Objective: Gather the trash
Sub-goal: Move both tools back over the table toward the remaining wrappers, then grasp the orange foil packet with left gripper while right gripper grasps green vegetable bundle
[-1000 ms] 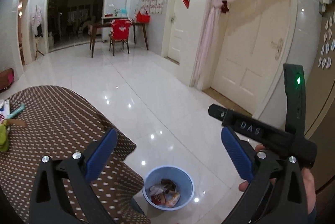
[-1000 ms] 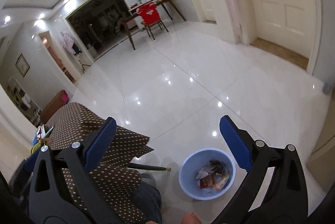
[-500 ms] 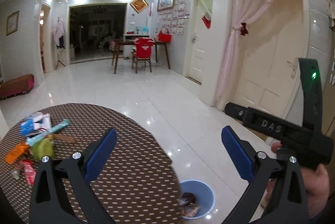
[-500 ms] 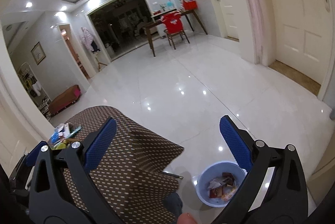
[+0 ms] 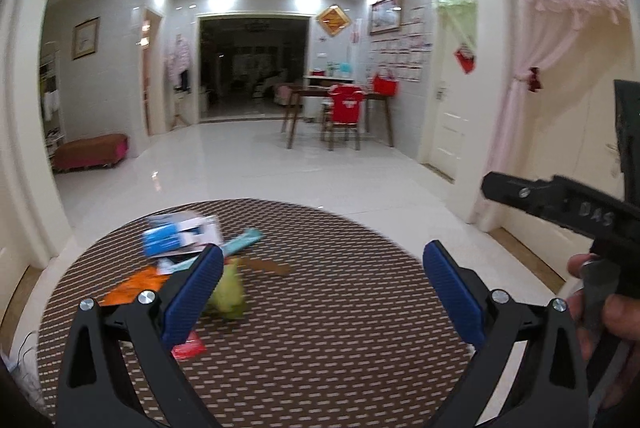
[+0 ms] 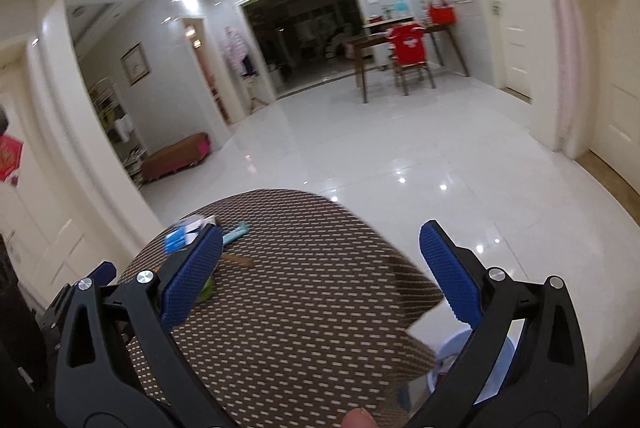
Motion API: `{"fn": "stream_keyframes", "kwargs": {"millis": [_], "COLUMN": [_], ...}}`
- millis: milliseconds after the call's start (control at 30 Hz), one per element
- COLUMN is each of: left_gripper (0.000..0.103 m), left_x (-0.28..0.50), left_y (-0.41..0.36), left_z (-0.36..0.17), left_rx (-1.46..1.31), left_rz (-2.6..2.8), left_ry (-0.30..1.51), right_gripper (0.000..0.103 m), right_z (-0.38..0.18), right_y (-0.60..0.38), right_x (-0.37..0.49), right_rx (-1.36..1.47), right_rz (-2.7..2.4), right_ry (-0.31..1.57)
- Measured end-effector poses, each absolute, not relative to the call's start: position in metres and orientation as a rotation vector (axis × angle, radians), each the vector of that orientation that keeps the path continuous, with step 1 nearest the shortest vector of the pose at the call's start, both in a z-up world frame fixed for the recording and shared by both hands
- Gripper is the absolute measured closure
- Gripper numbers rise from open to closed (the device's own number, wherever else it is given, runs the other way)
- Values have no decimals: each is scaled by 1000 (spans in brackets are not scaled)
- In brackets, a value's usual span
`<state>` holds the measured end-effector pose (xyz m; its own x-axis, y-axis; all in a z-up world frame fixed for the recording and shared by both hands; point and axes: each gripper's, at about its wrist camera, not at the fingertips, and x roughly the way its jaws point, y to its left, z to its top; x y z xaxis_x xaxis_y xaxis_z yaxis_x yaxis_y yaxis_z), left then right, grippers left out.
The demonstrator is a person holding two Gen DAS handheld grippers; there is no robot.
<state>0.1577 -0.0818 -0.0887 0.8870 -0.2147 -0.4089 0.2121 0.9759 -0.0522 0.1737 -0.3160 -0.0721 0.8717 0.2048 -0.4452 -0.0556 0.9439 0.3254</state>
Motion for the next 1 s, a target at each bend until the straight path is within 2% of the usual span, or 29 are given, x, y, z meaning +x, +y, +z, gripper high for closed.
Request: {"fn": "stream_keyframes", "kwargs": {"millis": [167, 500, 1000], "left_gripper": [5, 5, 5], "left_x": [165, 193, 268], "left_y": [-29, 66, 89], "left_z": [-96, -125, -168], "left_rx": [-33, -81, -8], "left_rz": [-138, -18, -23], "left_ry": [441, 532, 790], "right_gripper": [6, 6, 6], "right_z": [-73, -108, -167], "right_y": [-261, -185, -133], "right_x": [202, 244, 297], "right_rx": [261, 192, 220], "right_rz": [226, 334, 414], "right_ry": [534, 667, 821]}}
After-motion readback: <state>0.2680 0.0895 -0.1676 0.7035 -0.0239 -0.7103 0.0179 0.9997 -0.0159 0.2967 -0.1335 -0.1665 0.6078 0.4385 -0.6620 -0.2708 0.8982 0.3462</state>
